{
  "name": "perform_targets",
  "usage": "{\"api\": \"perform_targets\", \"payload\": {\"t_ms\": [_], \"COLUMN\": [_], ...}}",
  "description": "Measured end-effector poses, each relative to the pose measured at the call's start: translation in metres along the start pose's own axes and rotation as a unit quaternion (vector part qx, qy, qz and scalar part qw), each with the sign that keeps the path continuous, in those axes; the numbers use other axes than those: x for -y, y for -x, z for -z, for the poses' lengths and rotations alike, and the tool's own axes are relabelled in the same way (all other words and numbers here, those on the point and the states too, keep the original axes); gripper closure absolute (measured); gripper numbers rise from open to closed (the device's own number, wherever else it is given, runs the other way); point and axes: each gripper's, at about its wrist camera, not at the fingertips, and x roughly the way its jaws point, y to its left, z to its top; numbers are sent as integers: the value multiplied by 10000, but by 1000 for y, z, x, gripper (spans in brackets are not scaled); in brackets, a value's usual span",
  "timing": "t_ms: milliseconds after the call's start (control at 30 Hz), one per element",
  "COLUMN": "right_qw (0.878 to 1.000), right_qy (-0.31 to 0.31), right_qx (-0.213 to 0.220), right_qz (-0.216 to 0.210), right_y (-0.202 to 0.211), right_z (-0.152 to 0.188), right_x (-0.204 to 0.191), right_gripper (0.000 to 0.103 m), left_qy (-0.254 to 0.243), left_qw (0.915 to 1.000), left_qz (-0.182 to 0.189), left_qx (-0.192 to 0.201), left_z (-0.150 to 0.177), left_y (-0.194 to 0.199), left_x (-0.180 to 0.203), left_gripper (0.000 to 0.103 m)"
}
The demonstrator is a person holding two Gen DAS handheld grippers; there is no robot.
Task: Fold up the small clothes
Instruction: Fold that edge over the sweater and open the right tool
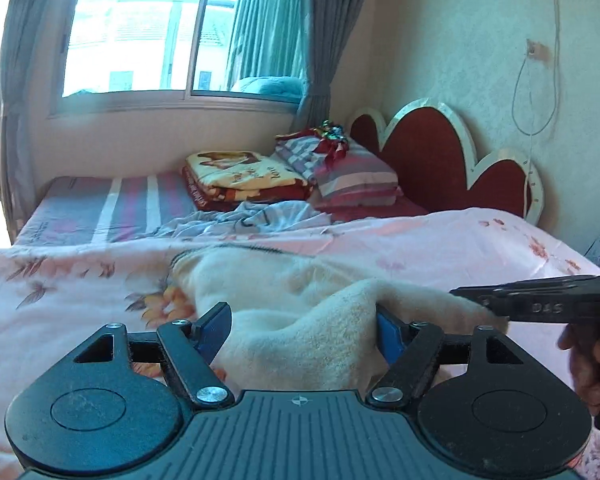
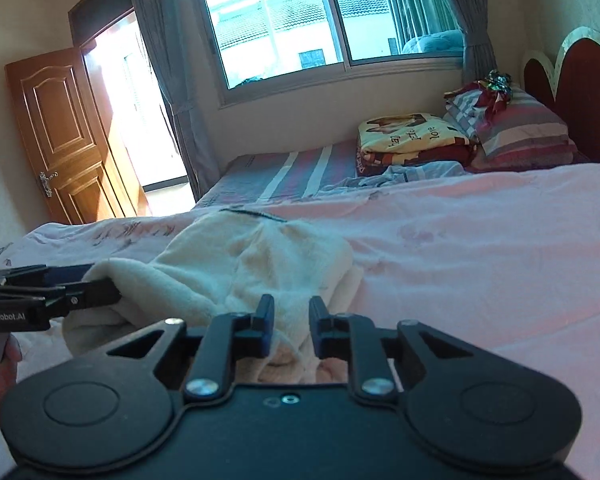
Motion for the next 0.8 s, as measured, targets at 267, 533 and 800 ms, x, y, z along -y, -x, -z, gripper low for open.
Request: {"api": "perform_targets", "payload": {"t_ms": [267, 533, 800], "right_qw": [9990, 9984, 9973], "right_qy": [-170, -288, 444], "right_qx": [-226, 11, -469], "right_qz": [-350, -494, -348], "right_y": [20, 37, 18], "right_z": [12, 33, 69], "right_x": [8, -18, -35], "right_gripper": [83, 83, 90], "left_qy": [424, 1262, -372], "left_qw": [9970, 9896, 9979], "left_qz": [335, 694, 60], "left_qx": [-561, 16, -530], "left_z": [57, 46, 76], "left_y": [51, 37, 16], "left_x": [-30, -19, 28], "left_gripper": [29, 29, 29]}}
